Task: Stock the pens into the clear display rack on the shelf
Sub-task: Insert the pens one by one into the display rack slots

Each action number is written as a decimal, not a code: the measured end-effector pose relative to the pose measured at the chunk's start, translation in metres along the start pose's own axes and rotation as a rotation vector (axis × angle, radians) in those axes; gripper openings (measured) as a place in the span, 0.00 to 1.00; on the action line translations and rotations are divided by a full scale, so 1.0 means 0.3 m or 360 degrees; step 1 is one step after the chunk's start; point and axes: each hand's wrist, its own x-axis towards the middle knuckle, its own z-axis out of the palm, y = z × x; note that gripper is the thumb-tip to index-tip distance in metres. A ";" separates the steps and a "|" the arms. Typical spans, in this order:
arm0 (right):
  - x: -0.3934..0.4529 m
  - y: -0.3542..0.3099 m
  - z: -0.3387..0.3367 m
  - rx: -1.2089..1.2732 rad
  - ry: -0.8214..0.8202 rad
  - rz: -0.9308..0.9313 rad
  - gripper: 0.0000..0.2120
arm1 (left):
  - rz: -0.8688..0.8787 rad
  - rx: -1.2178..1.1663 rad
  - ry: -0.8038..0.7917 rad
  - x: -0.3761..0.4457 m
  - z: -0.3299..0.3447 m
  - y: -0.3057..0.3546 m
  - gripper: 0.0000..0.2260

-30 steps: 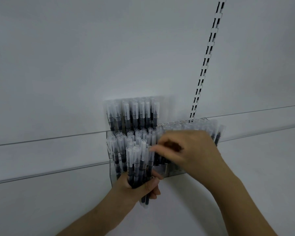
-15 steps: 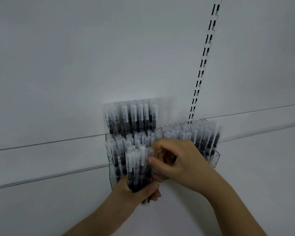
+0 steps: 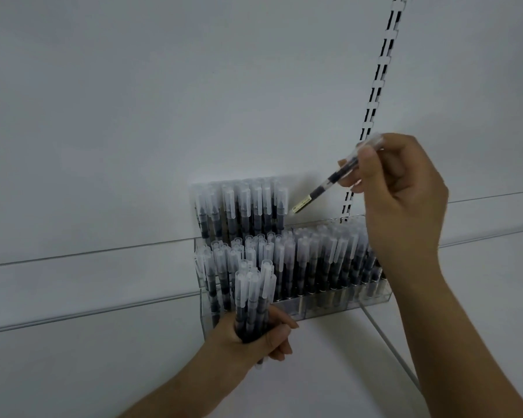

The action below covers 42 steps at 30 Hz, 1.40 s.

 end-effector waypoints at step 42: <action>-0.260 0.037 0.029 -0.0648 -0.1371 0.0217 0.04 | 0.0013 -0.0055 0.0090 0.016 0.005 -0.023 0.08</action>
